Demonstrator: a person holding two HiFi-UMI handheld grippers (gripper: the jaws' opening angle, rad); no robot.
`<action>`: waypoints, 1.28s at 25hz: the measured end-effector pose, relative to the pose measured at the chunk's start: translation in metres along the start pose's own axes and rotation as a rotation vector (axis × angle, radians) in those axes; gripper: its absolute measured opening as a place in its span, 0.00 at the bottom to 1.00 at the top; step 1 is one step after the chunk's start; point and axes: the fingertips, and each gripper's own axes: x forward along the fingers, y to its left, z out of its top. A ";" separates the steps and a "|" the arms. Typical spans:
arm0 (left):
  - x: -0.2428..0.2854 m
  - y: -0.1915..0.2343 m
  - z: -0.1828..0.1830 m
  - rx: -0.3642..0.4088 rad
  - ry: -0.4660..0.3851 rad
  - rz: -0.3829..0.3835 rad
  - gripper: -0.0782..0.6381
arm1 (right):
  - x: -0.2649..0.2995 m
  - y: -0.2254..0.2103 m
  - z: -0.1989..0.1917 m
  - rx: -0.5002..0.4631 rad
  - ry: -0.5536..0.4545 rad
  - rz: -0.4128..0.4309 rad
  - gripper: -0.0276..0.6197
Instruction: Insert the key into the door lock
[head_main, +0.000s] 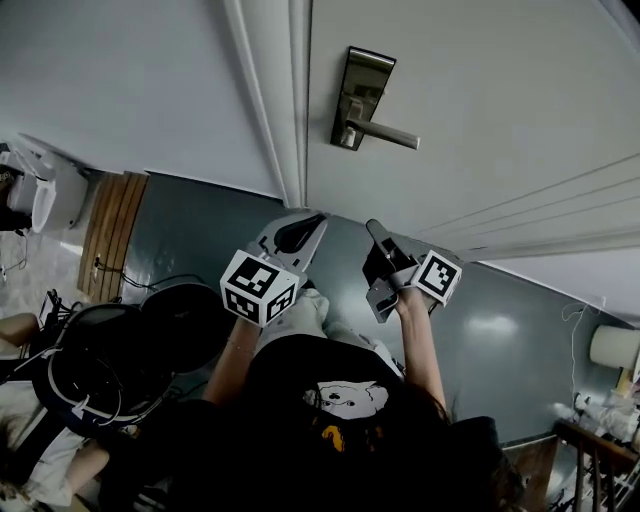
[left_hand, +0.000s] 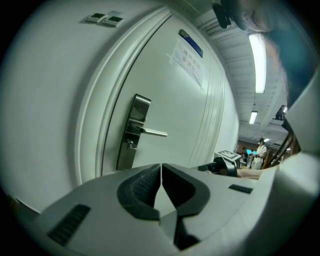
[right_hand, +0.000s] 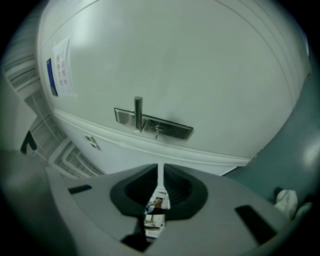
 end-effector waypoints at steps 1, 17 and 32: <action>0.003 -0.006 0.000 -0.003 -0.002 -0.008 0.13 | -0.007 -0.002 0.000 -0.013 0.001 -0.006 0.09; -0.036 -0.128 -0.023 0.037 -0.013 -0.014 0.13 | -0.129 0.028 -0.031 -0.168 -0.010 0.019 0.08; -0.077 -0.190 -0.048 0.089 -0.002 -0.017 0.13 | -0.174 0.066 -0.083 -0.455 0.034 0.098 0.07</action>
